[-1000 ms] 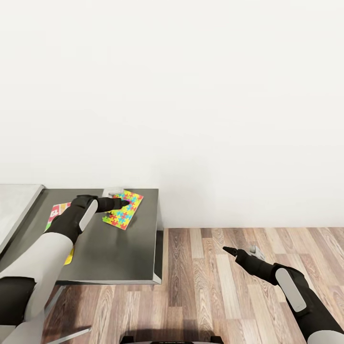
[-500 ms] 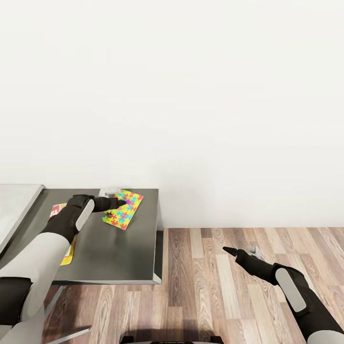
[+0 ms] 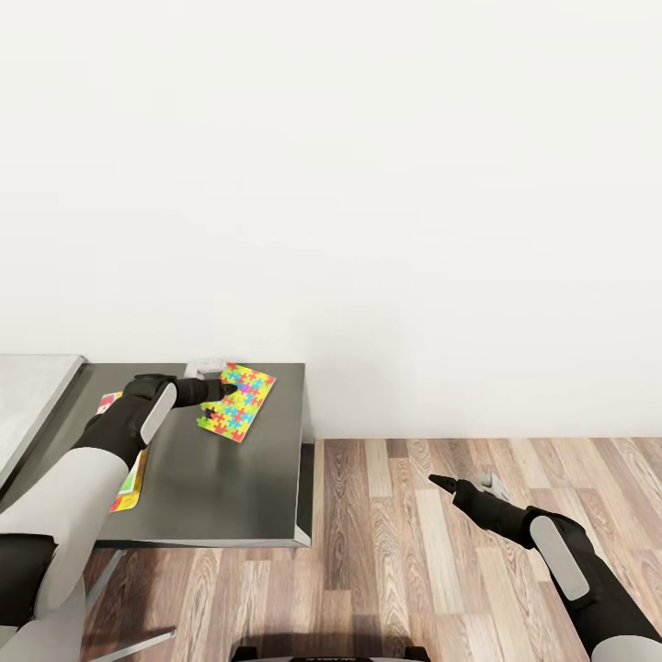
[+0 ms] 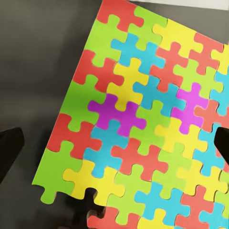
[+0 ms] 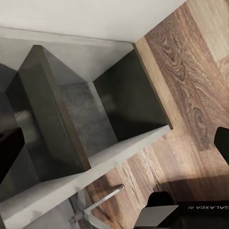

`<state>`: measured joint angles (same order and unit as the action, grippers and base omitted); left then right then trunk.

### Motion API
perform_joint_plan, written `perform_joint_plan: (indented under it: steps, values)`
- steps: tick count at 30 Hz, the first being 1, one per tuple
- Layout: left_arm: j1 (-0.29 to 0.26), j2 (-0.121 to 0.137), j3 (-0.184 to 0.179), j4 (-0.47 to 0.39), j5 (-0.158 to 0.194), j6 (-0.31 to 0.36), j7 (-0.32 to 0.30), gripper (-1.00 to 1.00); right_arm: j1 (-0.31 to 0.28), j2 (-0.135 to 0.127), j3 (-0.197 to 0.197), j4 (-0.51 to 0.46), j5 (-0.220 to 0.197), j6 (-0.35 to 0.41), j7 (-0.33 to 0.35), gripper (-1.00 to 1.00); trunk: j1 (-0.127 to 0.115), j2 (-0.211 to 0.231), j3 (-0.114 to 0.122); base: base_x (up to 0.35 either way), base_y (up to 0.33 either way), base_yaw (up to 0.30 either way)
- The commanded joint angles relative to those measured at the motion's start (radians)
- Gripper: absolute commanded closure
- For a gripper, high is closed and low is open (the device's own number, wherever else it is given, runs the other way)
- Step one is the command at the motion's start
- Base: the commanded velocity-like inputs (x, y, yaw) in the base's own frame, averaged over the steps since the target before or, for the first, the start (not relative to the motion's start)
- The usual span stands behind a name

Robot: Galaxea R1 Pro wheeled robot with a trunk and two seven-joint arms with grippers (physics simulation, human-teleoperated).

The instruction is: Put all the toys in the child's room - the three board games (two on the bed and one on the table), the two jigsaw puzzles on the table, and the tennis ball on the table - inside the toy box on the table in the child's room.

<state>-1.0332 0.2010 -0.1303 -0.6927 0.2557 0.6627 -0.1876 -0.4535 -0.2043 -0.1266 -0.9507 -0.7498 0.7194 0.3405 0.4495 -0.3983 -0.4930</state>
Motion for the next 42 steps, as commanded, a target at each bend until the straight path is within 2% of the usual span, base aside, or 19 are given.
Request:
perform_joint_plan:
  steps: [1, 11, 36, 42]
  values:
    - [-0.001, 0.001, -0.004, -0.001, 0.004, 0.000, 0.002, -1.00, -0.001, 0.000, -0.002, 0.000, 0.001, 0.006, 0.003, -1.00, 0.001, -0.002, -0.001, 0.000, 0.000, 0.000]
    - [-0.001, -0.004, -0.008, -0.001, 0.005, -0.020, 0.042, -1.00, -0.001, 0.000, -0.002, 0.000, 0.000, 0.007, 0.002, -1.00, 0.001, -0.002, -0.008, 0.000, 0.000, 0.000]
    - [-0.001, -0.006, -0.010, -0.001, 0.005, -0.023, 0.046, -1.00, -0.001, 0.000, -0.002, 0.000, 0.000, 0.007, 0.003, -1.00, 0.001, -0.002, -0.047, 0.000, 0.000, 0.000]
    - [-0.001, -0.006, -0.012, -0.001, 0.005, -0.023, 0.045, -1.00, -0.001, 0.000, -0.002, 0.000, 0.000, 0.006, 0.003, -1.00, 0.001, -0.002, -0.050, 0.000, -0.026, 0.000]
